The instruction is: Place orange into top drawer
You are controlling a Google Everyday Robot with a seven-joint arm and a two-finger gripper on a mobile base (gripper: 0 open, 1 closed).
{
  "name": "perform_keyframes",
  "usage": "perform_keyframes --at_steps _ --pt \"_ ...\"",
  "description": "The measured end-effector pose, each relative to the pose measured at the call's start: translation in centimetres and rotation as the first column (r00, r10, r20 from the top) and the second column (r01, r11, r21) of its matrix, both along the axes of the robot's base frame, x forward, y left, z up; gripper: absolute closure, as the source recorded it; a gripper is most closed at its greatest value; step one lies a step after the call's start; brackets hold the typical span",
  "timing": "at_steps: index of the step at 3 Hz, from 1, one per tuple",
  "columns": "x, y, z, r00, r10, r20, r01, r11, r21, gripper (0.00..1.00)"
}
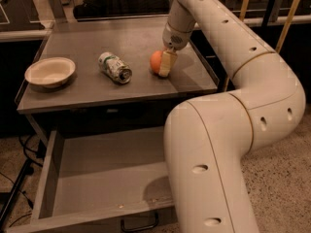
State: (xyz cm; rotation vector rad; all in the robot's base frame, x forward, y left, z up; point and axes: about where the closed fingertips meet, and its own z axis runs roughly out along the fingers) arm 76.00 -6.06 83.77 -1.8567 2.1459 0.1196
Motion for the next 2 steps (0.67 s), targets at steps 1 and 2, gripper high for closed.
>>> perform_keyframes --at_steps 1,2 --pt "0.00 0.00 0.01 1.0000 0.000 0.000 0.000 1.000 0.000 1.00" --pt "-0.47 -0.47 0.81 0.9997 -0.002 0.023 0.002 1.000 -0.003 1.00"
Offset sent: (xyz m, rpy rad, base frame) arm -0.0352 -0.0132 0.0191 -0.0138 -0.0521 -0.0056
